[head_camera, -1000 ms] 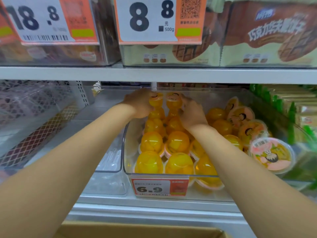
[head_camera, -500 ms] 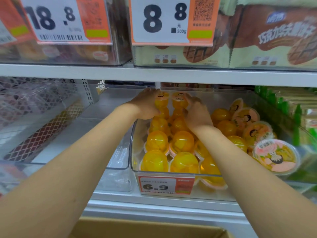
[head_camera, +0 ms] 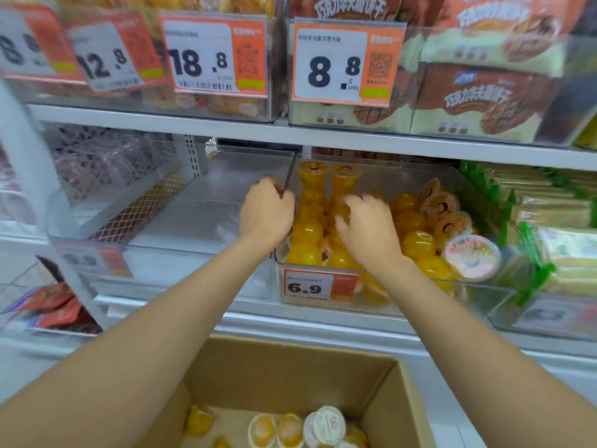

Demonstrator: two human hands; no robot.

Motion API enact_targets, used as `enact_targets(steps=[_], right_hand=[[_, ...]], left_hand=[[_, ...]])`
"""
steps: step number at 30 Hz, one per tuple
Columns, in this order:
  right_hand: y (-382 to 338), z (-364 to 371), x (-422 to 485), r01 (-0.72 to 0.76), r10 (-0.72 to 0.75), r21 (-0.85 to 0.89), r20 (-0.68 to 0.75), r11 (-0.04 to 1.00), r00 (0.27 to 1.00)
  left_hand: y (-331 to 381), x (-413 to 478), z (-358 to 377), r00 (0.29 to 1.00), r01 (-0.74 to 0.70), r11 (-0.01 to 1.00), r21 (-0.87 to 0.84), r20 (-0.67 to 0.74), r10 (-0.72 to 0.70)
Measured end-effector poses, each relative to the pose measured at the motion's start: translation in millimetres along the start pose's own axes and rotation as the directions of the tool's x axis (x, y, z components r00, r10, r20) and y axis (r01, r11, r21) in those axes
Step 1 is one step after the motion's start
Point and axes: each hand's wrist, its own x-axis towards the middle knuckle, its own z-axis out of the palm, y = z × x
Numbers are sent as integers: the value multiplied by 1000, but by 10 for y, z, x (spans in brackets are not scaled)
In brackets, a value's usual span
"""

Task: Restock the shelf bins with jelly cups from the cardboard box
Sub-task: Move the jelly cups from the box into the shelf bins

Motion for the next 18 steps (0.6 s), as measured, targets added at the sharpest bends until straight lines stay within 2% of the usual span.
enact_targets(steps=[2, 5, 8, 10, 12, 13, 15, 18], right_hand=[[-130, -84, -269, 60, -55, 78, -62, 995, 997], [-323, -109, -707, 114, -101, 202, -70, 973, 992], [-517, 18, -1144, 191, -174, 263, -85, 946, 981], [-597, 211, -1395, 198, -193, 300, -46, 933, 980], [-631, 502, -1638, 101, -166, 332, 175, 938, 971], [-630, 671, -1763, 37, -147, 327, 320, 944, 936], [-598, 1043, -2016, -56, -113, 281, 550, 958, 828], [-532, 1569, -2343, -156, -69, 215, 771, 964, 633]], left_hand=[[-65, -331, -98, 999, -21, 1000, -19, -26, 20], [-233, -844, -259, 997, -66, 997, -32, 24, 67], [-607, -1257, -333, 985, 63, 998, 2, 158, -63], [-927, -1443, -351, 947, 146, 987, 67, 281, -159], [-1322, -1570, -337, 857, 234, 949, 213, 415, -305], [-1541, -1623, -323, 794, 273, 916, 296, 468, -388], [-2023, -1741, -270, 670, 330, 844, 423, 525, -525], [-2693, -1923, -180, 539, 379, 741, 554, 519, -664]])
